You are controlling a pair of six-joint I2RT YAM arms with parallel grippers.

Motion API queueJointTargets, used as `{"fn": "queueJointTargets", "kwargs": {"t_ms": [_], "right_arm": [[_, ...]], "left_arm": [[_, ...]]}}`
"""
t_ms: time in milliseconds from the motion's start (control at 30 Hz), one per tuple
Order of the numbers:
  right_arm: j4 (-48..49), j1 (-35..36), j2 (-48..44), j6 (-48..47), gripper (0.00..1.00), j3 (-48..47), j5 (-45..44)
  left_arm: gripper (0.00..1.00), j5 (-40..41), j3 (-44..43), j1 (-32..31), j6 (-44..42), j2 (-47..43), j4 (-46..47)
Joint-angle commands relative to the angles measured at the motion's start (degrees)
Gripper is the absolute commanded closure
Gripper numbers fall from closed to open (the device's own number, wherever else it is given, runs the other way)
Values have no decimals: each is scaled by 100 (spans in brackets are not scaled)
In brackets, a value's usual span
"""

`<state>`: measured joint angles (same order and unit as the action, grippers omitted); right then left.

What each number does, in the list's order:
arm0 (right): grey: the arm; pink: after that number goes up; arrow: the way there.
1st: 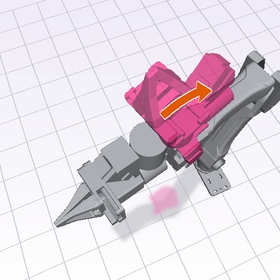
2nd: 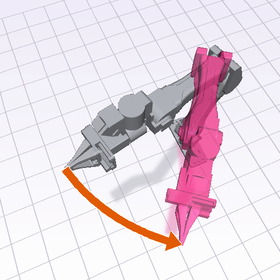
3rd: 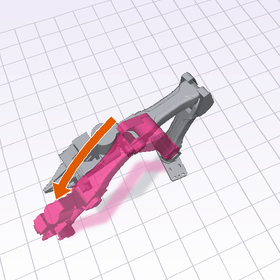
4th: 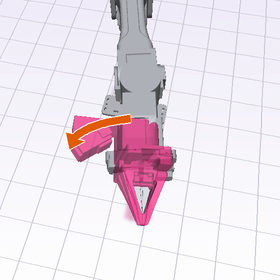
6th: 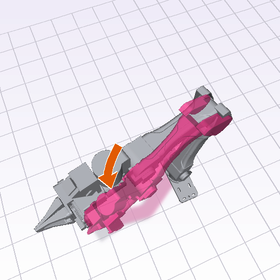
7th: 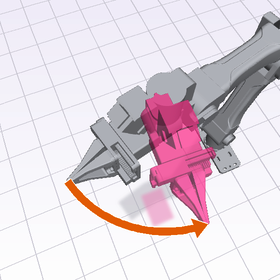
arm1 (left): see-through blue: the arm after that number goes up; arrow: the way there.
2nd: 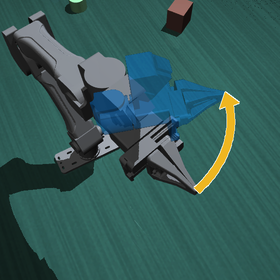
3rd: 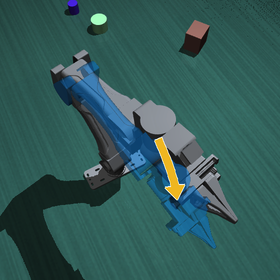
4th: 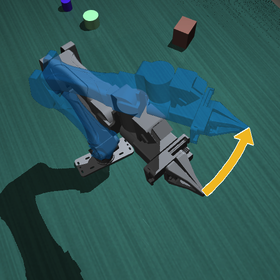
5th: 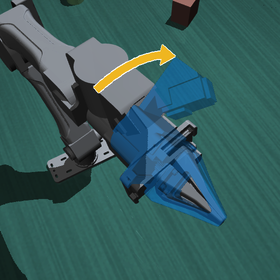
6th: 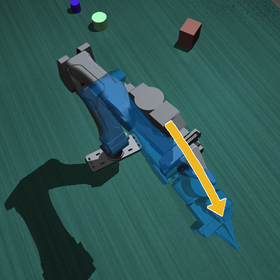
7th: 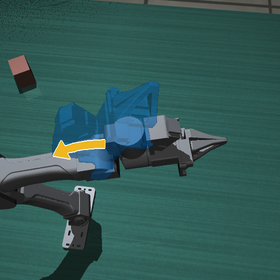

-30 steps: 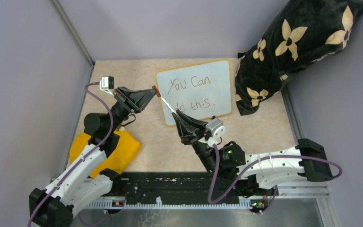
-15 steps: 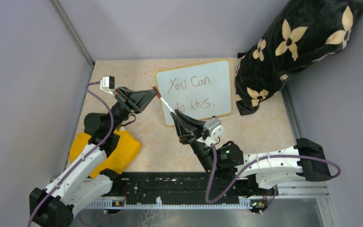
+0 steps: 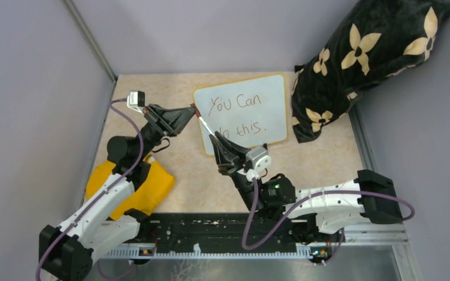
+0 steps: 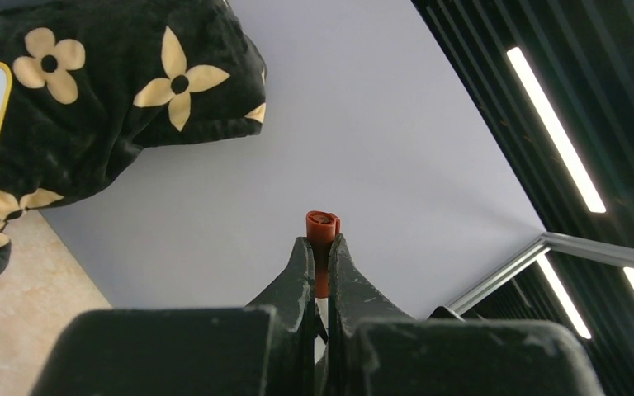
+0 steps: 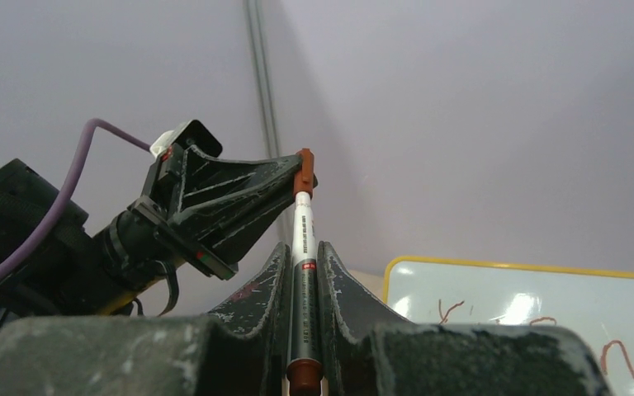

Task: Write a sentence on the whiteboard
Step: Close the whiteboard marker at the center of the board.

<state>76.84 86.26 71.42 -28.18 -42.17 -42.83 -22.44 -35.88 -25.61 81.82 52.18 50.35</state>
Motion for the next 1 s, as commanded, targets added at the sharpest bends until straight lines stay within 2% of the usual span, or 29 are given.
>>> {"fn": "queueJointTargets", "kwargs": {"t_ms": [0, 267, 500, 967], "right_arm": [[965, -132, 249, -674, 100, -462, 144], [1625, -377, 455, -978, 100, -791, 544], [1956, -574, 746, -1039, 100, -1274, 918], [1589, -605, 578, -855, 100, -1352, 1029]], "left_arm": [[100, -110, -398, -6, 318, 244, 452], [100, 295, -812, -30, 616, 495, 516], [100, 337, -1416, -220, 738, 987, 677], [100, 195, -1712, -603, 264, 1082, 469]]}}
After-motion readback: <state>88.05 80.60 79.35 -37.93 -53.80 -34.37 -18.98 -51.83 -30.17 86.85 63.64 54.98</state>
